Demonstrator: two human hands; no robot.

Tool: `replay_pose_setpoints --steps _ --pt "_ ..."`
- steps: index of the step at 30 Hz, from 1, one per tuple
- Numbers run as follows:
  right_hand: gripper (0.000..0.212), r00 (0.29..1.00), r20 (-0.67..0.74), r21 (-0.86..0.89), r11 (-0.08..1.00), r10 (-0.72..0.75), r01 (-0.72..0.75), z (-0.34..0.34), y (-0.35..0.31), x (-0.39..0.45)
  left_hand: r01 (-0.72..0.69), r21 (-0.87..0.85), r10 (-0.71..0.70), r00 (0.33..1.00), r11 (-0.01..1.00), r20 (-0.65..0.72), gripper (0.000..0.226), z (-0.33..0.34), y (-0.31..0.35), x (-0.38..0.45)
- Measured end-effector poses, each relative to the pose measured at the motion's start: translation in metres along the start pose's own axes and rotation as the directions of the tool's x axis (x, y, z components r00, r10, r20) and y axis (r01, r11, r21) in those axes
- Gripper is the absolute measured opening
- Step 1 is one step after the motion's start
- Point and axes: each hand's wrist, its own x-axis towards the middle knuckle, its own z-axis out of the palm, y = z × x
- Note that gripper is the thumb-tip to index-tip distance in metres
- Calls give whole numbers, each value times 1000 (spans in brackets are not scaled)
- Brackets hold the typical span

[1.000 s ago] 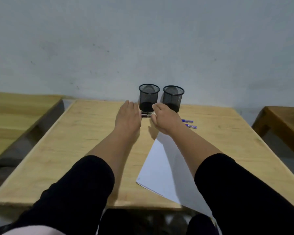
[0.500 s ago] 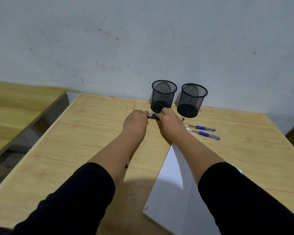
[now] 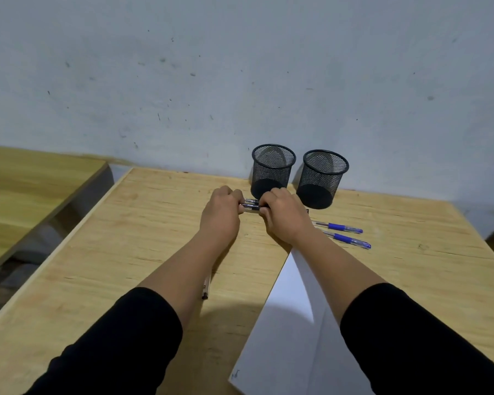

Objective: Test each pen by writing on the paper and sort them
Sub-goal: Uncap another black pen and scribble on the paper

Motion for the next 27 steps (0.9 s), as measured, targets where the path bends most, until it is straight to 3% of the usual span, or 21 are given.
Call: replay_pose_setpoints --steps 4,6,8,10,12,13,17,27 --pt "14 996 13 217 972 94 -94 -30 -6 -8 43 -142 -54 996 989 -78 13 -18 -3 -2" --pt "8 984 5 416 894 180 -166 -48 -6 -12 118 -274 -152 983 954 -104 17 -30 -4 -4" --pt "8 962 56 647 724 267 -239 -66 -7 -20 162 -413 -227 967 896 -112 15 -41 -1 -9" --pt "10 938 132 850 450 321 -274 -79 -10 -30 172 -488 -248 964 856 -96 14 -49 6 -18" --pt "5 917 185 938 213 354 -272 -82 -16 -42 144 -509 -219 971 849 -91 14 -55 15 -27" --pt "2 912 190 952 160 363 -262 -81 -19 -47 120 -509 -188 979 852 -84 14 -57 21 -34" --pt "5 917 143 975 108 373 -196 -73 -35 -67 37 -551 -74 996 834 -44 12 -59 45 -62" --pt "17 913 48 986 126 406 -108 -77 -40 -110 29 -488 -23 1000 872 18 10 -71 71 -85"
